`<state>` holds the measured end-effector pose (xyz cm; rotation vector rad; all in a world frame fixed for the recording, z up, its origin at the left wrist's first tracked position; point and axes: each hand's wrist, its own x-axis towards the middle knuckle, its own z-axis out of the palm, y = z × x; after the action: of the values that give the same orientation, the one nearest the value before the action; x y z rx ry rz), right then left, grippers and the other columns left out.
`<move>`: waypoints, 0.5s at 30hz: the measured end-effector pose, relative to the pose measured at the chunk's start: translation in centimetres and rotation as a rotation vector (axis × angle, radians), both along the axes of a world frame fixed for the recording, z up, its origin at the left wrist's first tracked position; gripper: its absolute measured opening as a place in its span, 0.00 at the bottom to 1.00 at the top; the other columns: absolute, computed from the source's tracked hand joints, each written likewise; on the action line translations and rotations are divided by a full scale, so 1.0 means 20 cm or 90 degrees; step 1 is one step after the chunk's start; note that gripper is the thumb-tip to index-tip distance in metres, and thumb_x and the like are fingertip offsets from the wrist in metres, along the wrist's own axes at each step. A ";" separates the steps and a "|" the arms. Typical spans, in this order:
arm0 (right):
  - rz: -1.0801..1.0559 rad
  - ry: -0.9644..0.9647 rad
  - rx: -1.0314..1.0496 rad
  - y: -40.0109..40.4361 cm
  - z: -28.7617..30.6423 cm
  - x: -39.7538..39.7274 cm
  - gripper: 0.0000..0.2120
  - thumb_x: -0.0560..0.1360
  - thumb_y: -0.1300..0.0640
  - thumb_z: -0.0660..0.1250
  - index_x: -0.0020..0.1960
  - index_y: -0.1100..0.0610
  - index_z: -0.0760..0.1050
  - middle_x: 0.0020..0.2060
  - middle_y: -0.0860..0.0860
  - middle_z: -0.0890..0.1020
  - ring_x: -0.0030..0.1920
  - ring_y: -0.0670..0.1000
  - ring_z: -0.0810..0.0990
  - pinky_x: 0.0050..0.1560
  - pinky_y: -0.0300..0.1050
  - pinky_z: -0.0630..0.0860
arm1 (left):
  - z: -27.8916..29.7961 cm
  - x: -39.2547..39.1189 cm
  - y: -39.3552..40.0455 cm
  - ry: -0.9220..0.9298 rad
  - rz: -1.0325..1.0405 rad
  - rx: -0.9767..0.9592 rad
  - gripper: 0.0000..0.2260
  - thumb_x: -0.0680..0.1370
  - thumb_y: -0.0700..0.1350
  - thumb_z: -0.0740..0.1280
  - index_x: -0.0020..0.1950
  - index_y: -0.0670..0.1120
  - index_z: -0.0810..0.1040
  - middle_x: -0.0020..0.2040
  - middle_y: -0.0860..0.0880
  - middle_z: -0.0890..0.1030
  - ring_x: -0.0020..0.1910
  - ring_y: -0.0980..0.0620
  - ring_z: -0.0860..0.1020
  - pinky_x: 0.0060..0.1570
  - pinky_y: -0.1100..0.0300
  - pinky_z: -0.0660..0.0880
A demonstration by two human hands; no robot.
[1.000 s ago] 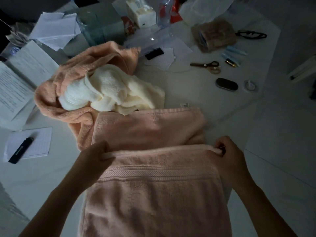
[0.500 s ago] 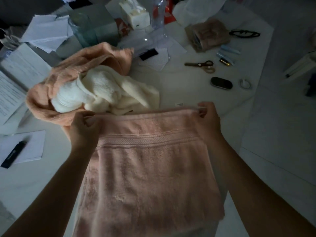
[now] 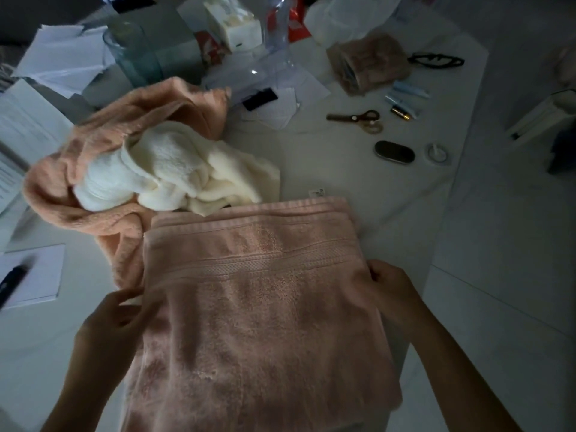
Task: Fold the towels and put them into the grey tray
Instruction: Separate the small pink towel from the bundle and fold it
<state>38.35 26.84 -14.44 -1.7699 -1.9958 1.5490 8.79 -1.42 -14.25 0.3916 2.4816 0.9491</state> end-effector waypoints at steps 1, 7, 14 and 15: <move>-0.010 0.010 -0.006 0.00 0.00 0.00 0.10 0.72 0.50 0.67 0.38 0.57 0.77 0.27 0.42 0.78 0.30 0.41 0.76 0.33 0.39 0.69 | 0.01 0.01 -0.03 -0.012 -0.001 -0.010 0.22 0.67 0.66 0.73 0.55 0.56 0.79 0.40 0.56 0.85 0.41 0.55 0.83 0.39 0.56 0.76; -0.071 0.050 0.056 0.15 0.03 -0.17 0.11 0.71 0.42 0.67 0.37 0.48 0.81 0.29 0.43 0.81 0.34 0.44 0.79 0.37 0.41 0.71 | 0.04 -0.08 0.20 0.000 -0.040 0.043 0.14 0.75 0.52 0.73 0.57 0.48 0.82 0.42 0.55 0.83 0.41 0.56 0.81 0.40 0.57 0.76; -0.089 0.074 0.233 0.32 0.03 -0.35 0.05 0.72 0.49 0.68 0.39 0.48 0.76 0.32 0.42 0.80 0.34 0.37 0.78 0.29 0.28 0.67 | 0.12 -0.26 0.54 0.138 0.061 0.134 0.14 0.75 0.57 0.66 0.47 0.48 0.84 0.36 0.48 0.83 0.36 0.55 0.76 0.36 0.57 0.73; -0.120 0.096 0.245 0.32 0.02 -0.35 0.04 0.72 0.49 0.68 0.39 0.47 0.76 0.32 0.42 0.80 0.35 0.35 0.78 0.29 0.26 0.68 | 0.12 -0.28 0.55 0.152 0.081 0.141 0.15 0.75 0.58 0.65 0.49 0.48 0.84 0.36 0.48 0.83 0.37 0.54 0.77 0.38 0.55 0.74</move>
<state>31.45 33.25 -14.06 -1.5830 -1.8406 1.1150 3.23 9.63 -11.89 0.4443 2.6475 1.3049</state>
